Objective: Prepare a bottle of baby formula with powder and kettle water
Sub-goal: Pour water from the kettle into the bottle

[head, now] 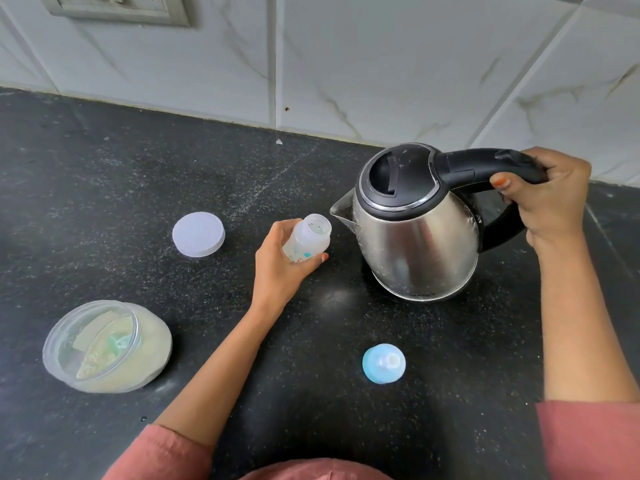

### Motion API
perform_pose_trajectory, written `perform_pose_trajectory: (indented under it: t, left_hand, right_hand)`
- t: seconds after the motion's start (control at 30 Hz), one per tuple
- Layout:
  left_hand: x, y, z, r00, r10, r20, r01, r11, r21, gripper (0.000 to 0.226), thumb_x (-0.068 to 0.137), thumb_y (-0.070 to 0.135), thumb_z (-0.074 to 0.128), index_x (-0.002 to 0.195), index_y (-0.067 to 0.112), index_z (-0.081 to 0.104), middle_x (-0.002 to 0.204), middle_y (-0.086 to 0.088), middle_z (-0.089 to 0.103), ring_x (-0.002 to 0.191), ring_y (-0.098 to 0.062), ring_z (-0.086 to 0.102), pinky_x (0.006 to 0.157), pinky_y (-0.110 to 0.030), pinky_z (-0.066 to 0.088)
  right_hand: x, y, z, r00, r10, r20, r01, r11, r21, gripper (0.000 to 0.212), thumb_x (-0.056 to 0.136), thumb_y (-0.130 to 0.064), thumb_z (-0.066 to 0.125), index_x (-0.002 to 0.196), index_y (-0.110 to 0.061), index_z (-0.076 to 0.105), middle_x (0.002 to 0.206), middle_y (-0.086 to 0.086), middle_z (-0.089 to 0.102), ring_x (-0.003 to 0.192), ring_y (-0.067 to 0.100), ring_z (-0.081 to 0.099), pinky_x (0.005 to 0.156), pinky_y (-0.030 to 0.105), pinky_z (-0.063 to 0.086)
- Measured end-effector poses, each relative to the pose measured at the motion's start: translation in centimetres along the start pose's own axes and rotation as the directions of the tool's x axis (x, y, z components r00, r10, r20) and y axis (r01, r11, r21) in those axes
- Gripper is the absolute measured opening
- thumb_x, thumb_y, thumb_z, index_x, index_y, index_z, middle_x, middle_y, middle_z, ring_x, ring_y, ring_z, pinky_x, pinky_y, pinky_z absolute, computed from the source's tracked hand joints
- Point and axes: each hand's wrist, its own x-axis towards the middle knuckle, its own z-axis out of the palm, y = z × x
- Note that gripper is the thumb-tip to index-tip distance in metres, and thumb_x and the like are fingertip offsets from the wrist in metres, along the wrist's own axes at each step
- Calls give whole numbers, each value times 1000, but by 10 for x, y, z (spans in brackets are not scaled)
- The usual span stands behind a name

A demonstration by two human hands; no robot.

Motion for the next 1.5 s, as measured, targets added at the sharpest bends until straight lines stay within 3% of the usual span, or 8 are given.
perform_pose_trajectory:
  t: [0.2,0.43,0.53,0.73,1.0,1.23,1.37,1.5]
  left_hand:
    - [-5,5,3,1000,-16,5,16,1000,-9,56,64,16,84,105,31,48,100,30,51,99,4,49,74,2,37]
    - [-15,7,8,999,-35,1,35,999,-14,54,64,14,84,104,30,49,100,29,54,100,0,52,77,-9,41]
    - [-18,11,11,999,-34,15,35,999,-19,54,64,15,84,103,31,50,101,29,55,99,5,53,76,-7,41]
    - [-22,14,17,999,-33,20,34,999,-24,53,64,15,84,103,31,50,103,27,56,100,9,53,79,-13,44]
    - [-26,18,22,1000,-23,15,23,999,-27,54,64,14,83,105,27,51,103,27,56,98,10,53,74,-2,42]
    - [-29,21,25,999,-18,34,19,999,-31,54,64,14,83,102,32,49,102,29,55,97,14,52,75,-2,43]
    - [-32,24,25,999,-2,38,4,999,-33,54,65,13,83,97,38,47,100,30,54,92,23,50,74,-1,42]
    - [-40,23,21,999,3,39,-1,999,-53,54,64,14,83,98,38,48,105,25,57,102,8,54,79,-12,45]
  right_hand:
    - [-8,26,-26,989,72,-131,-57,992,116,30,53,-68,71,62,-40,69,48,-22,58,44,-4,48,44,12,37]
    - [-16,61,-51,959,136,-248,-83,974,213,31,55,-64,74,69,-36,73,63,-22,68,66,-5,59,67,18,47]
    - [-18,70,-57,958,147,-246,-84,965,249,33,55,-63,75,72,-34,74,68,-20,70,72,-2,62,71,21,48]
    - [-22,86,-67,948,214,-235,-133,939,316,39,51,-65,76,68,-30,72,59,-17,64,59,2,53,53,19,40]
    - [-31,96,-77,946,250,-205,-167,921,353,47,49,-68,75,74,-28,72,69,-15,69,70,3,59,60,18,45]
    - [-37,93,-81,941,287,-179,-223,924,309,47,49,-71,73,75,-32,72,71,-17,69,75,3,58,65,18,45]
    - [-39,88,-81,938,304,-169,-262,937,230,45,47,-72,72,77,-39,72,78,-21,71,87,-2,61,87,21,46]
    - [-46,79,-84,895,352,-275,-309,932,190,55,41,-71,75,81,-34,69,86,-17,70,96,0,60,97,22,44]
